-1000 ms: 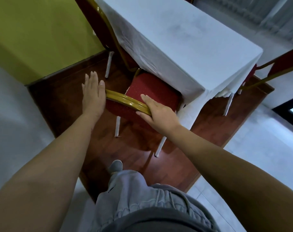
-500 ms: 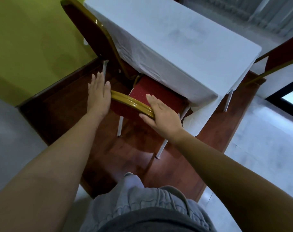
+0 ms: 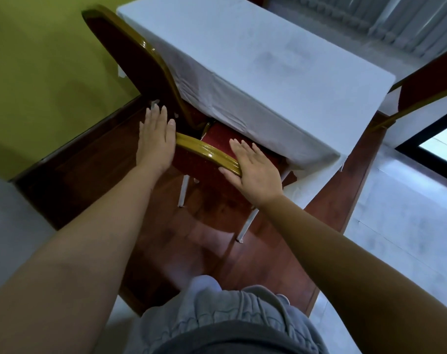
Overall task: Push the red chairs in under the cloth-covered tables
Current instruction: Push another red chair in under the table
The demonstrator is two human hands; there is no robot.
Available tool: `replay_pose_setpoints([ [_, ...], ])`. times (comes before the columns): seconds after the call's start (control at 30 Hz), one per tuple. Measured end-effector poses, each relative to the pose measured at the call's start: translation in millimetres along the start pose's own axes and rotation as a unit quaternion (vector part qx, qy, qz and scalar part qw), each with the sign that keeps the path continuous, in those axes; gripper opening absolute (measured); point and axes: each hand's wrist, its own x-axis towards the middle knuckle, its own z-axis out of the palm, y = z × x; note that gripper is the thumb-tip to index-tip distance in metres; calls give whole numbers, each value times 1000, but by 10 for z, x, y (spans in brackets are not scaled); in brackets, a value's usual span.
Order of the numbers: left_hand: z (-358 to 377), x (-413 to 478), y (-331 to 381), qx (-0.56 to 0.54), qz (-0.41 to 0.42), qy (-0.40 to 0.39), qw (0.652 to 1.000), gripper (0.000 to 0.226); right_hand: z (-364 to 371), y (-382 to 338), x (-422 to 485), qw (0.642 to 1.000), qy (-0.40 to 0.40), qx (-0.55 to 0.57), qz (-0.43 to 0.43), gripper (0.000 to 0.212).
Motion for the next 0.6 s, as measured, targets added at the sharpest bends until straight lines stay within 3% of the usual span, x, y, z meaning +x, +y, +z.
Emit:
replay_pose_setpoints([
  [0.13,4,194,81,1,-12,1,1000,65,20,58,213,1000,0,-21,12,73],
  [0.4,114,196,243,-6,72,-7,997,66,30,192,449,998,13,-45,33,75],
  [0.6,78,372,288,12,64,-35,997,67,50,243,577,996,10,-70,53,79],
])
